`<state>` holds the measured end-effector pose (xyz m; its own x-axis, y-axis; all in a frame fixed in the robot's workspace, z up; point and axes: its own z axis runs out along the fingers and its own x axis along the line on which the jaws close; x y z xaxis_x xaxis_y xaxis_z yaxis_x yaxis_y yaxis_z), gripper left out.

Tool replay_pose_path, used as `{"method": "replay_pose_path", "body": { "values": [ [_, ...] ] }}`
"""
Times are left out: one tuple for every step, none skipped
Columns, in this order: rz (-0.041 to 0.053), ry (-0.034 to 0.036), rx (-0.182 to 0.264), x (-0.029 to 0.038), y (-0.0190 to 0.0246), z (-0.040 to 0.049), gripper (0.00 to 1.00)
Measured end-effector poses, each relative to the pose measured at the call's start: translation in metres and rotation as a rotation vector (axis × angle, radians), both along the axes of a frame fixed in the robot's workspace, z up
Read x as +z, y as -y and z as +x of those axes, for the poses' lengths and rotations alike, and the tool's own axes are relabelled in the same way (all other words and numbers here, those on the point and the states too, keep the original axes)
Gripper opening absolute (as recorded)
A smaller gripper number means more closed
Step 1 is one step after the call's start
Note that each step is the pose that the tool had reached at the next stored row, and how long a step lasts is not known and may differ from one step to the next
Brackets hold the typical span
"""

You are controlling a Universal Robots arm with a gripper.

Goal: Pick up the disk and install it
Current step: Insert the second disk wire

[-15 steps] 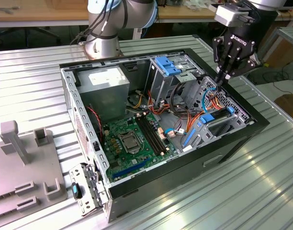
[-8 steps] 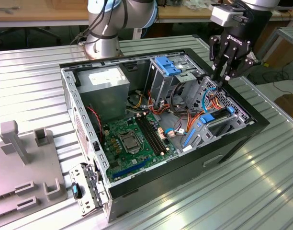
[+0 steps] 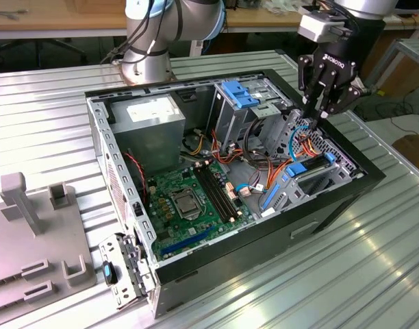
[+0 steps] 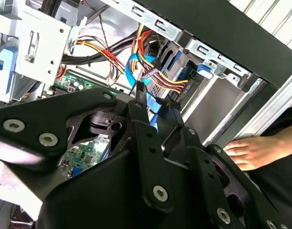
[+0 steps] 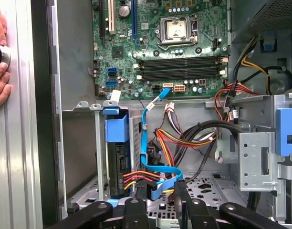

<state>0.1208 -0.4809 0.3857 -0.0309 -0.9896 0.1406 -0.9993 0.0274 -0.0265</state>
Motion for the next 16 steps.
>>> {"method": "replay_pose_path", "body": {
  "values": [
    [-0.0001,0.0,0.0,-0.0001,-0.0001,0.0,0.36],
    [-0.0003,0.0,0.0,0.0,-0.0001,0.0,0.36],
    [-0.0002,0.0,0.0,-0.0001,-0.0001,0.0,0.36],
    [-0.0003,0.0,0.0,-0.0003,-0.0002,0.0,0.36],
    [-0.0003,0.0,0.0,-0.0006,-0.0001,0.0,0.36],
    [-0.0003,0.0,0.0,-0.0007,-0.0001,0.0,0.36],
    [-0.0003,0.0,0.0,-0.0008,-0.0001,0.0,0.36],
    [-0.0004,0.0,0.0,-0.0008,-0.0001,0.0,0.36],
    [-0.0003,0.0,0.0,-0.0009,-0.0001,0.0,0.36],
    [-0.0003,0.0,0.0,-0.0009,-0.0001,0.0,0.36],
    [-0.0002,0.0,0.0,-0.001,-0.0001,0.0,0.36],
    [-0.0003,0.0,0.0,-0.001,-0.0001,0.0,0.36],
    [-0.0003,0.0,0.0,-0.001,-0.0001,0.0,0.36],
    [-0.0003,0.0,0.0,-0.001,-0.0001,0.0,0.36],
    [-0.0003,0.0,0.0,-0.001,-0.0001,0.0,0.36],
    [-0.0002,0.0,0.0,-0.001,-0.0001,0.0,0.35]
  ]
}}
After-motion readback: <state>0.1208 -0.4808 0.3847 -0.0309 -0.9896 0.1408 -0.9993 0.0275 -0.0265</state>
